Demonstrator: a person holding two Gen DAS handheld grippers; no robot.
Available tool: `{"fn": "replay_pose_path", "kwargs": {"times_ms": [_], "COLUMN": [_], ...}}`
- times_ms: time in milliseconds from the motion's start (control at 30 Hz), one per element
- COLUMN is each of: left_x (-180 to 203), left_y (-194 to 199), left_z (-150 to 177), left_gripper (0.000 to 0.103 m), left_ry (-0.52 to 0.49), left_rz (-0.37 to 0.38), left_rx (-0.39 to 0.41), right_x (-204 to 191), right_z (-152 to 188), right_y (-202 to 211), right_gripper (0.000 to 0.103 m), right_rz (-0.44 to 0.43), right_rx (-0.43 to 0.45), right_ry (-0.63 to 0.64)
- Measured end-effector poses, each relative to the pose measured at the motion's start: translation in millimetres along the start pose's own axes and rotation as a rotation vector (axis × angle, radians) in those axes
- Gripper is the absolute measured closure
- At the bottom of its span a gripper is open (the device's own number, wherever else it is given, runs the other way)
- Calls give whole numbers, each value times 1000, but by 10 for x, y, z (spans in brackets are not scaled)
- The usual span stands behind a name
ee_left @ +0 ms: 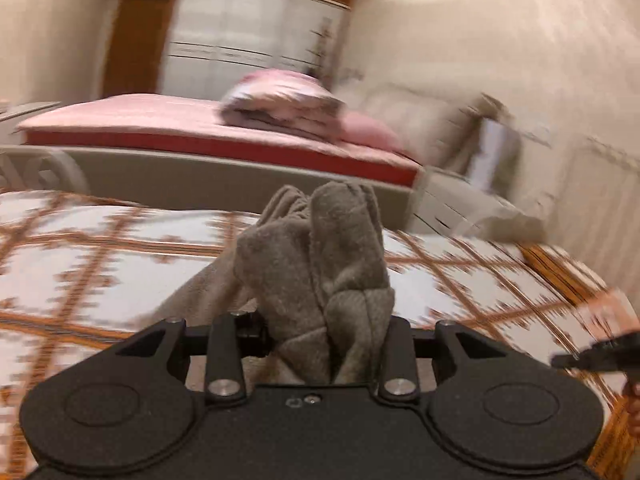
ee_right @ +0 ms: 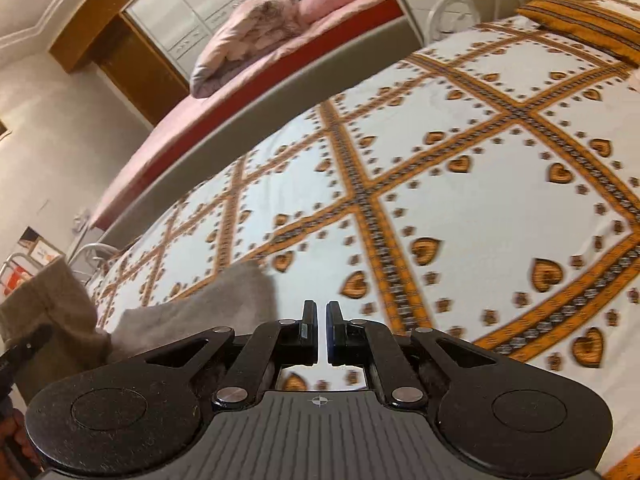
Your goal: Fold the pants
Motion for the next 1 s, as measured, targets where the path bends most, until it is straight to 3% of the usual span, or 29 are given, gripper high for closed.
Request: {"fn": "replay_pose_path", "kwargs": {"times_ms": [133,233,300,333,367,433,533,667,833,867,900,933,967,1000], "left_x": [544,818,915,950,968,931,784,343,-437,-571,-728,-845,-989,-1124], "left_y": [-353,-712,-871,-865,-815,-713,-509,-314,36,114,210,276,353,426], "left_z": [354,768,1045,1114,1117,1019,799,483,85,31,-15,-67,-97,-126], "left_gripper": [78,73,48,36,15,15,14,14,14,14,14,14,14,14], "left_ry": [-156,-268,-336,-375,-378,-304,-202,-47,123,141,158,174,195,215], "left_rz": [49,43,17,24,61,131,175,86,-61,-92,-113,-127,-153,-181], "left_rx": [-66,-214,-309,-298,-277,-276,-233,-197,-115,-105,-86,-72,-66,-61], "right_x": [196,285,309,311,309,283,204,-42,-453,-511,-565,-613,-658,-688], "right_z": [-6,7,20,26,34,42,45,32,113,146,177,203,217,232], "right_y": [119,151,143,137,140,145,160,110,-134,-185,-243,-295,-328,-347], "right_gripper": [98,98,98,98,98,98,98,98,97,89,74,29,7,8], "right_rz": [8,13,16,17,18,16,-3,-136,-340,-355,-362,-356,-341,-331], "right_rx": [14,3,-10,-15,-16,-18,-6,7,-68,-86,-107,-123,-121,-118], "right_ry": [-30,-52,-60,-61,-60,-55,-51,-65,-70,-72,-74,-77,-76,-73]}}
Point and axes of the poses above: each gripper's, at about its wrist camera, not at the fingertips, and y roughly against the way its jaws point, x to its right, z to its underside, the point moved 3 cm from there along -y, roughly the way its jaws point, and after that the axes turned 15 degrees about y, right-handed, at the moved point
